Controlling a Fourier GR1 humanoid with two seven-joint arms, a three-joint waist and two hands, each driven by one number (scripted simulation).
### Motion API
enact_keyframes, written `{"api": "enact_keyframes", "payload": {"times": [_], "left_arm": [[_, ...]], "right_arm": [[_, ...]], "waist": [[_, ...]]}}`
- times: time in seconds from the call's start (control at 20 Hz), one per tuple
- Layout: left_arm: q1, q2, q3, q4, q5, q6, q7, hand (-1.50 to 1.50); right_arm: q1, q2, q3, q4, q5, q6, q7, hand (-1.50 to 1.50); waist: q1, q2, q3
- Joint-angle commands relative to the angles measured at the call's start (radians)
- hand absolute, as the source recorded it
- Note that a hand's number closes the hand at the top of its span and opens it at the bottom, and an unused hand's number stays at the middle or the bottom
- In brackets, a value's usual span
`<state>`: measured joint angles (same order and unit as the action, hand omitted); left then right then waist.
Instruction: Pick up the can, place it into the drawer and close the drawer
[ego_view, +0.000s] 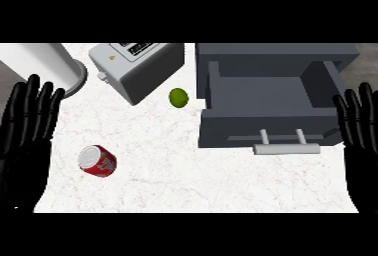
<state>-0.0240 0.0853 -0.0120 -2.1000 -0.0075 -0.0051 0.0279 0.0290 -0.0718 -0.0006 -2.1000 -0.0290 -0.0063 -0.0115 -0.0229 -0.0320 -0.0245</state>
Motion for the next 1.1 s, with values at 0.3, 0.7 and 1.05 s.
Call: {"api": "enact_keyframes", "payload": {"times": [0.3,0.7,1.05], "left_arm": [[0.287,0.005,0.148,-0.015,0.124,-0.001,0.115,-1.50],[0.339,0.043,0.267,-0.118,0.251,-0.026,0.259,-1.50],[0.168,0.091,0.328,-0.040,0.263,-0.028,0.328,-1.50]], "right_arm": [[0.036,0.003,-0.075,0.059,-0.004,-0.059,0.139,-1.50],[0.060,-0.003,-0.065,0.005,0.004,-0.063,0.246,-1.50],[0.074,0.005,-0.084,0.038,-0.001,-0.030,0.163,-1.50]], "waist": [[0.052,0.042,0.023],[0.027,0.031,0.024],[0.021,0.032,0.025]]}}
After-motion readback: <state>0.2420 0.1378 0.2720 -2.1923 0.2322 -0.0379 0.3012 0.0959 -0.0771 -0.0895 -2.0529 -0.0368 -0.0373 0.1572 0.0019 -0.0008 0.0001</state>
